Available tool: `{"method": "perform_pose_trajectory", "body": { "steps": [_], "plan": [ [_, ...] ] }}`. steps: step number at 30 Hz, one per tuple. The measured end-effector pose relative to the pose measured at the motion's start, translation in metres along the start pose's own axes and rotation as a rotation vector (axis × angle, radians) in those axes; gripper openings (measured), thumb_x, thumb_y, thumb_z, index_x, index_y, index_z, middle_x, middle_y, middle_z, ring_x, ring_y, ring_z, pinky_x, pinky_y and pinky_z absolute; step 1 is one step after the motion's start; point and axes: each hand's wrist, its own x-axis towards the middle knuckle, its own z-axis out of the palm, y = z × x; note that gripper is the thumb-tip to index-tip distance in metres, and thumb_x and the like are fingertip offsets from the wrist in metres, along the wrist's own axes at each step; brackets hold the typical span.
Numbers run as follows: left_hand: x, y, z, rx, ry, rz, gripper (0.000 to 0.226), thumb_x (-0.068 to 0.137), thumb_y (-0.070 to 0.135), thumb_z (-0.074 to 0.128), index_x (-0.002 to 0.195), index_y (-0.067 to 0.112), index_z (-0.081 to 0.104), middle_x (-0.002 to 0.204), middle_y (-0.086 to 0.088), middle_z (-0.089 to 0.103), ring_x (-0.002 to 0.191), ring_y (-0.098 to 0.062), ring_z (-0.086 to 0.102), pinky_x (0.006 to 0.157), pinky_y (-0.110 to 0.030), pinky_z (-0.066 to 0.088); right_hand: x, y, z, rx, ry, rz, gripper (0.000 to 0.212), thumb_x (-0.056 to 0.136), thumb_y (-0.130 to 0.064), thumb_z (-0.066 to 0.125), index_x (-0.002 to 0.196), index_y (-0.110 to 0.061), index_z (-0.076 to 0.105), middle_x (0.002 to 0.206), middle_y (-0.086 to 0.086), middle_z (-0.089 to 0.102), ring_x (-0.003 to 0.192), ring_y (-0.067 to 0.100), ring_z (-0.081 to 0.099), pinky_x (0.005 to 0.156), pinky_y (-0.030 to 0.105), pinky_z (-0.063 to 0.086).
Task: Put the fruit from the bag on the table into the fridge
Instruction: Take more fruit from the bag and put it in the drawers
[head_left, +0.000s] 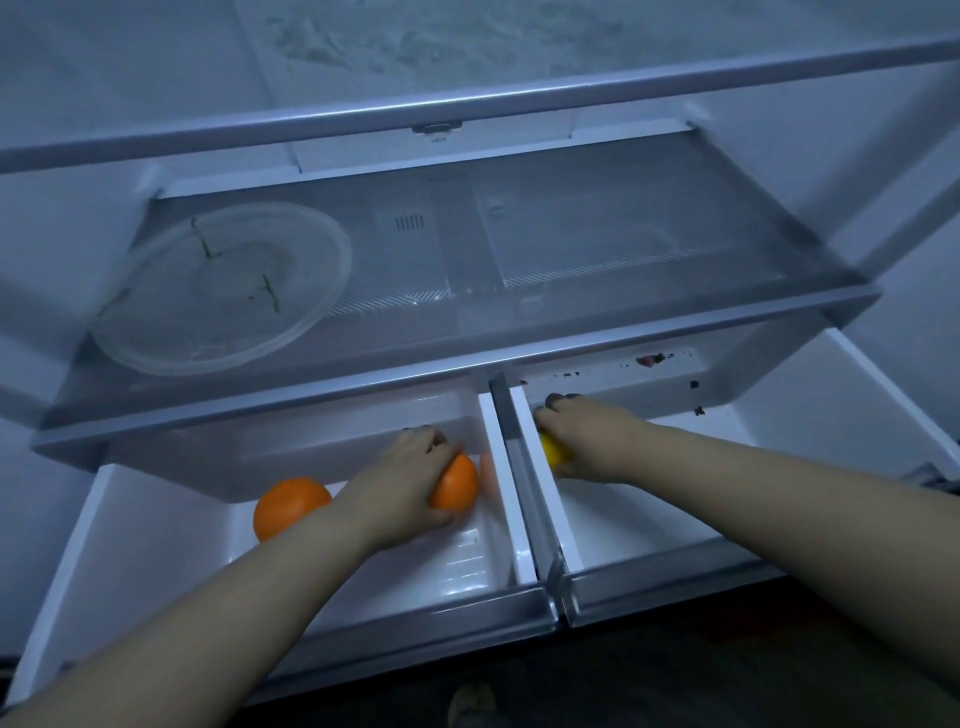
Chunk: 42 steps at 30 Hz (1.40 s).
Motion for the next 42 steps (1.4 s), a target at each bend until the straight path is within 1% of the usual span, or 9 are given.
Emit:
{"method": "perform_pose_trajectory", "body": {
  "steps": [4,8,13,26,29,34,38,40,42],
  "plan": [
    [0.002,-0.006,0.005,0.004,-0.026,-0.018,0.076,0.08,0.053,0.064,0.143,0.03,0.028,0.139,0.004,0.034,0.126,-0.016,0.032,0.097,-0.037,0.043,0.003,0.001,0.006,0.021,-0.005,0.016,0.052,0.081,-0.043,0.064,0.123,-0.017,0.048,0.115,0.008,0.053,0.1,0.026,0.054,0.081,0.042,0.051],
    [0.004,-0.01,0.012,0.022,-0.056,-0.038,0.079,0.079,0.056,0.063,0.144,0.031,0.026,0.141,0.003,0.034,0.127,-0.018,0.035,0.1,-0.037,0.04,0.005,-0.002,0.014,0.03,-0.06,0.04,0.058,0.081,-0.041,0.066,0.13,-0.017,0.045,0.123,0.008,0.052,0.108,0.026,0.052,0.087,0.043,0.05],
    [0.006,-0.011,0.014,0.018,-0.055,-0.061,0.08,0.079,0.058,0.062,0.144,0.03,0.025,0.143,0.003,0.033,0.128,-0.018,0.034,0.102,-0.037,0.039,0.006,-0.001,0.022,0.021,-0.12,0.043,0.061,0.081,-0.043,0.066,0.132,-0.018,0.042,0.124,0.007,0.051,0.108,0.024,0.051,0.085,0.039,0.051],
    [0.005,-0.005,0.005,0.057,-0.059,-0.068,0.084,0.081,0.057,0.061,0.148,0.028,0.019,0.146,0.003,0.03,0.131,-0.018,0.031,0.102,-0.035,0.036,0.008,-0.001,0.019,0.029,-0.101,0.067,0.064,0.079,-0.046,0.068,0.131,-0.018,0.042,0.127,0.007,0.051,0.112,0.025,0.05,0.086,0.041,0.05],
    [-0.002,0.003,-0.009,0.038,0.009,-0.068,0.08,0.084,0.052,0.058,0.149,0.026,0.018,0.145,0.002,0.031,0.132,-0.017,0.03,0.101,-0.034,0.037,0.001,-0.003,0.003,0.018,-0.031,0.091,0.06,0.085,-0.045,0.06,0.135,-0.018,0.04,0.132,0.008,0.049,0.117,0.025,0.049,0.087,0.04,0.049],
    [-0.033,0.022,-0.041,0.004,0.108,-0.079,0.06,0.089,0.051,0.051,0.143,0.031,0.033,0.139,0.007,0.04,0.128,-0.014,0.038,0.098,-0.032,0.04,-0.027,-0.018,-0.041,0.074,0.053,0.082,0.046,0.092,-0.042,0.053,0.132,-0.021,0.045,0.132,0.003,0.051,0.118,0.022,0.05,0.087,0.034,0.043],
    [-0.076,0.045,-0.061,0.021,0.311,-0.126,0.06,0.087,0.063,0.037,0.137,0.03,0.042,0.135,0.01,0.044,0.125,-0.012,0.042,0.093,-0.029,0.039,-0.064,-0.042,-0.077,0.043,0.15,0.016,0.037,0.093,-0.039,0.05,0.127,-0.023,0.049,0.127,0.0,0.054,0.114,0.022,0.052,0.082,0.031,0.042],
    [-0.098,0.054,-0.069,0.093,0.446,-0.138,0.064,0.084,0.061,0.034,0.133,0.024,0.049,0.129,0.004,0.052,0.118,-0.018,0.049,0.089,-0.032,0.044,-0.078,-0.057,-0.091,0.01,0.272,-0.027,0.037,0.094,-0.042,0.048,0.125,-0.023,0.048,0.123,-0.001,0.053,0.114,0.02,0.05,0.079,0.031,0.04],
    [-0.12,0.06,-0.077,0.17,0.561,-0.163,0.061,0.085,0.056,0.038,0.129,0.018,0.055,0.124,-0.003,0.058,0.113,-0.024,0.055,0.088,-0.035,0.047,-0.089,-0.077,-0.104,0.021,0.375,-0.112,0.04,0.094,-0.044,0.046,0.129,-0.023,0.045,0.125,-0.003,0.049,0.117,0.018,0.046,0.079,0.03,0.039]
  ]
}}
